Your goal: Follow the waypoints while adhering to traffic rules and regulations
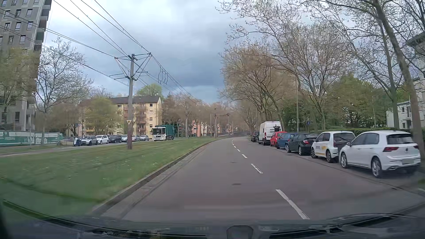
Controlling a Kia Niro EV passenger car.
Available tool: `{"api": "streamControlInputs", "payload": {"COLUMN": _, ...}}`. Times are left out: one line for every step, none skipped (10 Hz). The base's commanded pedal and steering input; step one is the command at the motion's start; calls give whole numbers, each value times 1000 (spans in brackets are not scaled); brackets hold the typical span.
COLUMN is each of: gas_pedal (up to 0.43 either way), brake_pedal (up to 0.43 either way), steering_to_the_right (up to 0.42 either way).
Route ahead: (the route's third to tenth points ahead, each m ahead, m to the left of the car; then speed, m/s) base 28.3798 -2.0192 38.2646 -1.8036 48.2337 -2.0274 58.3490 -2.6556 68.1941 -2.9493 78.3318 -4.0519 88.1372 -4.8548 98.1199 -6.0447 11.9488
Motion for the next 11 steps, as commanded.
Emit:
{"api": "streamControlInputs", "payload": {"gas_pedal": 138, "brake_pedal": 0, "steering_to_the_right": 3}}
{"api": "streamControlInputs", "payload": {"gas_pedal": 138, "brake_pedal": 0, "steering_to_the_right": 1}}
{"api": "streamControlInputs", "payload": {"gas_pedal": 150, "brake_pedal": 0, "steering_to_the_right": 0}}
{"api": "streamControlInputs", "payload": {"gas_pedal": 150, "brake_pedal": 0, "steering_to_the_right": 1}}
{"api": "streamControlInputs", "payload": {"gas_pedal": 150, "brake_pedal": 0, "steering_to_the_right": 3}}
{"api": "streamControlInputs", "payload": {"gas_pedal": 150, "brake_pedal": 0, "steering_to_the_right": 5}}
{"api": "streamControlInputs", "payload": {"gas_pedal": 157, "brake_pedal": 0, "steering_to_the_right": 4}}
{"api": "streamControlInputs", "payload": {"gas_pedal": 157, "brake_pedal": 0, "steering_to_the_right": 3}}
{"api": "streamControlInputs", "payload": {"gas_pedal": 157, "brake_pedal": 0, "steering_to_the_right": 3}}
{"api": "streamControlInputs", "payload": {"gas_pedal": 157, "brake_pedal": 0, "steering_to_the_right": 3}}
{"api": "streamControlInputs", "payload": {"gas_pedal": 157, "brake_pedal": 0, "steering_to_the_right": 3}}
